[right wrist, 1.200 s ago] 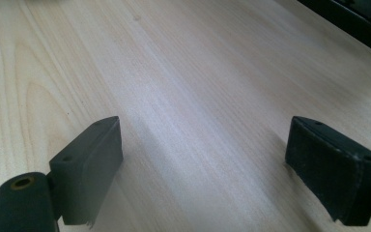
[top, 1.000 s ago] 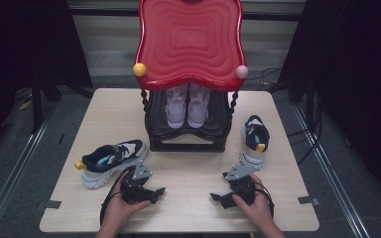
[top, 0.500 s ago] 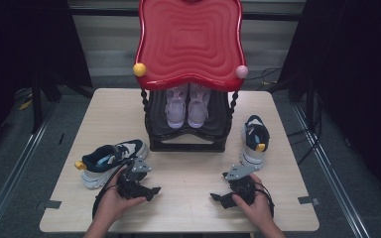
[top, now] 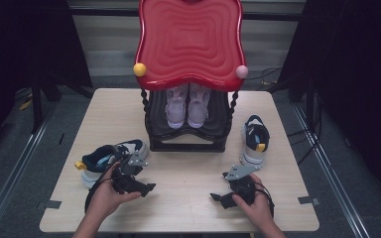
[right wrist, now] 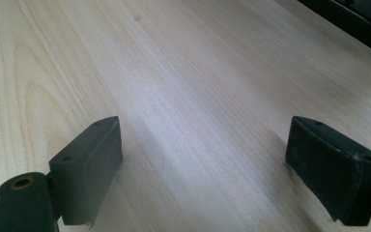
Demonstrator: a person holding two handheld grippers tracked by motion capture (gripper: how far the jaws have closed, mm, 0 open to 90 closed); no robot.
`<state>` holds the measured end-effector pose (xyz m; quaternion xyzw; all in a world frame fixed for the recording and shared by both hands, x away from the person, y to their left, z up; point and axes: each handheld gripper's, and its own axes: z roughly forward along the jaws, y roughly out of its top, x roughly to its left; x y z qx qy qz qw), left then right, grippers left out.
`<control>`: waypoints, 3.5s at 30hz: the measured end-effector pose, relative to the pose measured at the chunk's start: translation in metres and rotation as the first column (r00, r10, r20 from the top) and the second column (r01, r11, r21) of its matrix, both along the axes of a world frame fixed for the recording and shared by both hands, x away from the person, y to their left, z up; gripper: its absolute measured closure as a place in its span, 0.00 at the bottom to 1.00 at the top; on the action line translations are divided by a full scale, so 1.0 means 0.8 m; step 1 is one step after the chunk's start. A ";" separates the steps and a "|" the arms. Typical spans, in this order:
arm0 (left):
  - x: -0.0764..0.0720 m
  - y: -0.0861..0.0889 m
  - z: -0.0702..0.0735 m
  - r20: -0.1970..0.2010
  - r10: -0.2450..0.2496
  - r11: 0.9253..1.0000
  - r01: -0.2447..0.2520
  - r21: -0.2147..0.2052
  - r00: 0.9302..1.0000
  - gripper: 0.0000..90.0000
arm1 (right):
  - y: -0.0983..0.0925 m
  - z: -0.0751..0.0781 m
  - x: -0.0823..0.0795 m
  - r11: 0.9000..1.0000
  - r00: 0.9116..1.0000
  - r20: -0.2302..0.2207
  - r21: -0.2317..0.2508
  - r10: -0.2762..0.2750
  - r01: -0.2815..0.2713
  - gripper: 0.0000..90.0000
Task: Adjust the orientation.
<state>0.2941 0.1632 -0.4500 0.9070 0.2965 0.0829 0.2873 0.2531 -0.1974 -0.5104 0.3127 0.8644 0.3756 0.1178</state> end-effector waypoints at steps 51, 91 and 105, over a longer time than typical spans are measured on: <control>0.040 0.095 0.029 0.058 0.204 0.958 -0.212 0.195 0.977 0.88 | 0.000 0.000 0.000 1.000 1.000 0.000 0.000 0.000 0.000 0.14; 0.043 0.083 0.037 -0.024 0.268 0.955 -0.262 0.135 0.963 0.38 | 0.000 0.000 0.000 1.000 1.000 0.000 0.000 0.000 0.000 0.14; 0.044 0.074 0.032 -0.052 0.288 0.951 -0.279 0.137 0.956 0.75 | 0.000 0.000 0.000 1.000 1.000 0.000 0.001 0.000 0.000 0.14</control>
